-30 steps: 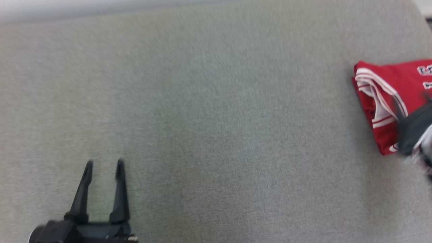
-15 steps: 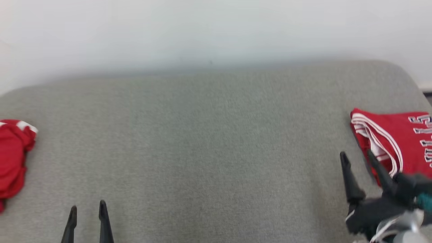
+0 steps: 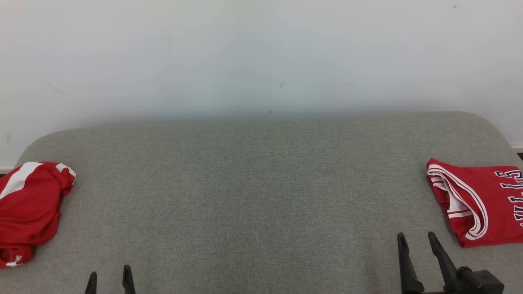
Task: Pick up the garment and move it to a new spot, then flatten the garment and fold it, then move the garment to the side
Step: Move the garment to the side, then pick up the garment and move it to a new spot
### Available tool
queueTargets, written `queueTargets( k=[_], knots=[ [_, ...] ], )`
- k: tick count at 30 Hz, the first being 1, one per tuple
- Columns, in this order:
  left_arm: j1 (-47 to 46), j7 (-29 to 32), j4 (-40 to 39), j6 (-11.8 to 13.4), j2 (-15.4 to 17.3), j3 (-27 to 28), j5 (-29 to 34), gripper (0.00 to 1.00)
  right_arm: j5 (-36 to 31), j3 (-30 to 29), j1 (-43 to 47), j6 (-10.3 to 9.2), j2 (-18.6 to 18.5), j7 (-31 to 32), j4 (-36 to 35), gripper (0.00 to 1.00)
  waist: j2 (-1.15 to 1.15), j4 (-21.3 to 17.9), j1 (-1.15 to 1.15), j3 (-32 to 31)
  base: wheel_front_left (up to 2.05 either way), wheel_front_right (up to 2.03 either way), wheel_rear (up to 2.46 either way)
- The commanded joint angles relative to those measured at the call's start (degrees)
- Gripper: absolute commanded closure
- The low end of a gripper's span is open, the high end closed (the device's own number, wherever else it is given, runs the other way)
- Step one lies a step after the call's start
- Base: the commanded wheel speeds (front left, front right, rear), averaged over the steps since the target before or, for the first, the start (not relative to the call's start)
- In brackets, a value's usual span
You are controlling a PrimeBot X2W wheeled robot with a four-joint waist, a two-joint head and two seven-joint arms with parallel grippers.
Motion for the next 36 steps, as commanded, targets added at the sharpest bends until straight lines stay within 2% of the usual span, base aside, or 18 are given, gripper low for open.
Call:
queueTargets(
  k=[1, 25, 30, 36],
  knots=[
    [0.89, -0.16, 0.06, -0.05, -0.07, 0.04, -0.17, 0.0, -0.34, 0.37, 0.73, -0.14, 0.28, -0.28, 0.34, 0.0, 0.01, -0.21, 0.01, -0.2, 0.0, 0.0, 0.0],
    [0.71, -0.15, -0.7, -0.54, -0.05, 0.11, 0.82, 0.0, -0.06, 1.75, -0.18, -0.13, 1.09, -1.5, 1.93, 0.0, 0.01, 1.14, 0.01, 0.52, 0.0, 0.0, 0.0],
    [0.03, -0.15, -1.06, -0.69, -0.05, 0.14, 1.05, 0.0, -0.16, 1.6, 0.59, -0.14, 0.92, -1.64, 1.9, 0.0, 0.01, 4.15, 0.01, 0.15, 0.0, 0.0, 0.0],
    [0.46, -0.15, -1.1, -0.9, -0.05, 0.34, 1.62, 0.0, 0.05, 2.71, 0.17, -0.14, 0.99, -1.62, 1.97, 0.0, 0.01, 10.46, 0.01, -0.59, 0.0, 0.0, 0.0]
  ],
)
